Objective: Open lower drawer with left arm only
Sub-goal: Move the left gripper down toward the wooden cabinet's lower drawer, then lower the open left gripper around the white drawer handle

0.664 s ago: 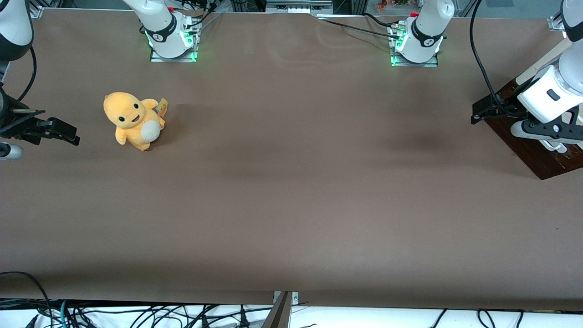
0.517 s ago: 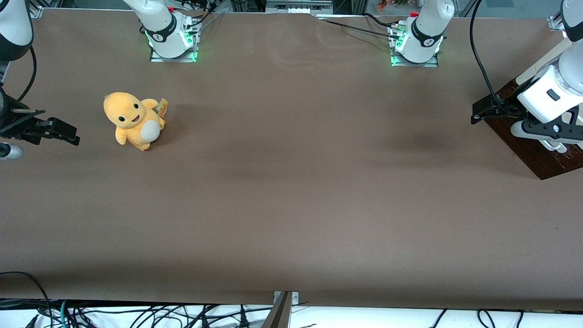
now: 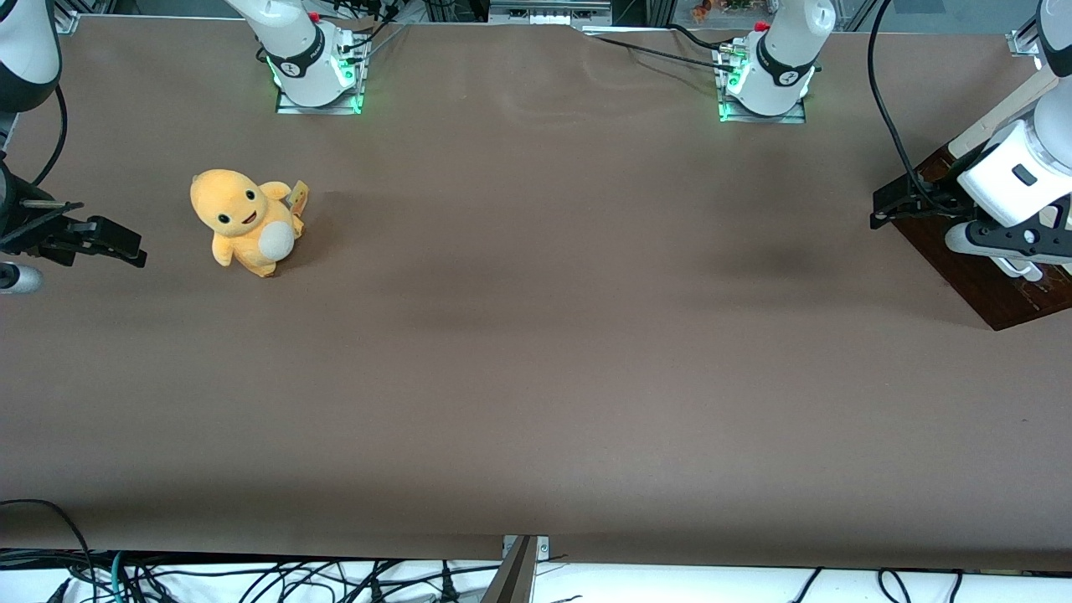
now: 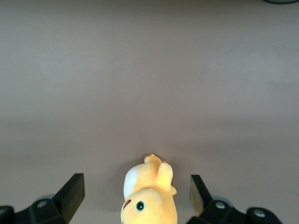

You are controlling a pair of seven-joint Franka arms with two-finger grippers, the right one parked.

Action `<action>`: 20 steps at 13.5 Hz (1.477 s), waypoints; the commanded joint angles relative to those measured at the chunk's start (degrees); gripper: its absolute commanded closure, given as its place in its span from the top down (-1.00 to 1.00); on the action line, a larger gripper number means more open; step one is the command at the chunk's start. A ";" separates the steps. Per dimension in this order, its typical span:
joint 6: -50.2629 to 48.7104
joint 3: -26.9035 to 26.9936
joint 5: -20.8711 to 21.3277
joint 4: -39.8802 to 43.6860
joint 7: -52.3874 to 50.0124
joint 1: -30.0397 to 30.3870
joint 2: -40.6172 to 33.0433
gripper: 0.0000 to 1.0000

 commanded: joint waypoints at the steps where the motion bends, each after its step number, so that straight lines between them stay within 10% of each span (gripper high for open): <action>1: -1.34 -0.14 -0.62 1.89 0.85 0.37 0.90 1.00; 14: -2.04 -0.41 0.43 1.88 -0.20 -0.42 3.97 1.00; 20: -8.36 -0.50 24.20 1.54 -0.90 0.10 10.46 1.00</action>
